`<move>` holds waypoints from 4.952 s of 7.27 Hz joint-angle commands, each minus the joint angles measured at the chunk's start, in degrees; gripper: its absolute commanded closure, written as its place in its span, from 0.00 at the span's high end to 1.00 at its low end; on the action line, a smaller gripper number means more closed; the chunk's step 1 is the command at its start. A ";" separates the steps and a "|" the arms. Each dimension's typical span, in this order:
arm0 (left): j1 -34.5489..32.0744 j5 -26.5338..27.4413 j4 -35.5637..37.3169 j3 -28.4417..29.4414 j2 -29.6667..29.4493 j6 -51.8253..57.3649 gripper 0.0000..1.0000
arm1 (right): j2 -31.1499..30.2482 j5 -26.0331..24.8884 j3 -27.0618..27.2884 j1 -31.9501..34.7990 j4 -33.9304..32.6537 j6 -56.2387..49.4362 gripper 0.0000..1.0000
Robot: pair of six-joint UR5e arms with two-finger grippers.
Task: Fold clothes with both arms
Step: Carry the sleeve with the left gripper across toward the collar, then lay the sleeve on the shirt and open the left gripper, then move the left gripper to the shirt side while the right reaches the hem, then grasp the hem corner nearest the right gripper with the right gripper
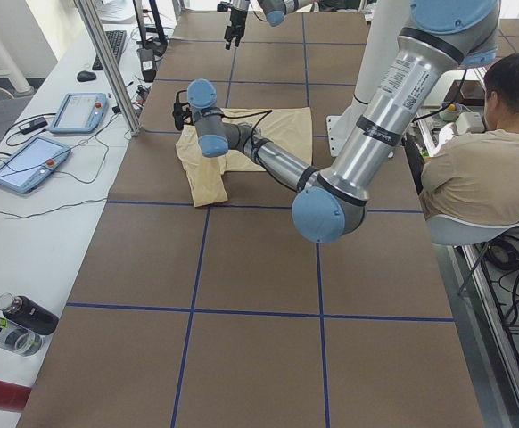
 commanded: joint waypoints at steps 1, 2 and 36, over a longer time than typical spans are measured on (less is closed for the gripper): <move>4.66 4.90 0.66 3.52 -8.17 -8.17 0.00 | -0.64 -0.07 -0.03 0.17 0.12 -0.36 0.99; 5.90 6.49 0.66 6.50 -12.65 -10.20 0.00 | -0.64 -0.07 -0.03 0.26 0.12 -0.36 0.99; 12.50 18.89 -5.23 -10.87 10.34 0.50 0.84 | 2.44 -39.97 16.05 -53.79 -22.03 47.80 0.70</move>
